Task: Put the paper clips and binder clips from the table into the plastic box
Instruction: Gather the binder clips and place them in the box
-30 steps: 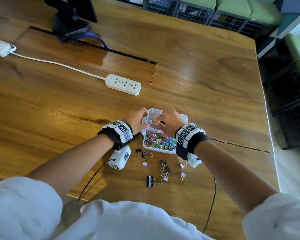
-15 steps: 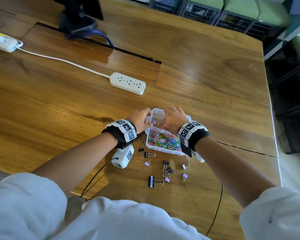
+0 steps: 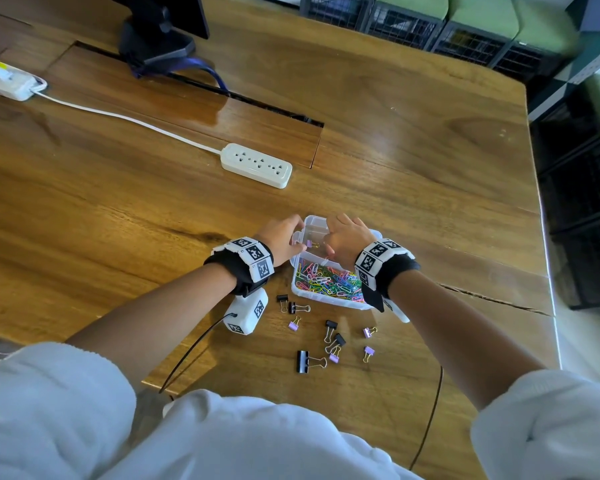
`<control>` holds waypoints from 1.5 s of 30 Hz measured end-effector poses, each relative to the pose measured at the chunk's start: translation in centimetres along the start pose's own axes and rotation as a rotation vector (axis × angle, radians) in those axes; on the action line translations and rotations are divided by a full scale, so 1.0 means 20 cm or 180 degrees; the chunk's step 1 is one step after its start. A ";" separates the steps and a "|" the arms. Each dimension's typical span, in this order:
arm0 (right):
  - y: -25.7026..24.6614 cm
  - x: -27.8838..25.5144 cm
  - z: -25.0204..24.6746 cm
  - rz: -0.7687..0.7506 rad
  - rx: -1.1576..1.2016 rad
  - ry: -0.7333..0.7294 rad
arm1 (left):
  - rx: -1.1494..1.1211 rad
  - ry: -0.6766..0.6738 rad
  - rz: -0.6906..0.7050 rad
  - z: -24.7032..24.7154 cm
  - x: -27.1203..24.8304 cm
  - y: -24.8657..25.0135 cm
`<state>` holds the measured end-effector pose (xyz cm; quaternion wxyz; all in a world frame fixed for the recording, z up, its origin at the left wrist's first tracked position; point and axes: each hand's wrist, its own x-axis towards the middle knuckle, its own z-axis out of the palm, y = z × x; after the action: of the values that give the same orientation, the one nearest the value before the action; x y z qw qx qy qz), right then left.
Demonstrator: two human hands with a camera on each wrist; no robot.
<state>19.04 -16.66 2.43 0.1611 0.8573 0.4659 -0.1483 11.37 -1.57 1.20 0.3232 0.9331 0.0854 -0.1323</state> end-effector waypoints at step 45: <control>-0.17 -0.81 0.43 0.1075 0.2211 -0.0250 | 0.1132 -0.0708 0.0263 0.30 -0.56 0.02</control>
<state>6.78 -30.64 0.83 -0.0990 0.9191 0.2337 -0.3013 -0.24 -6.50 0.31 0.1661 0.9578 -0.0139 -0.2341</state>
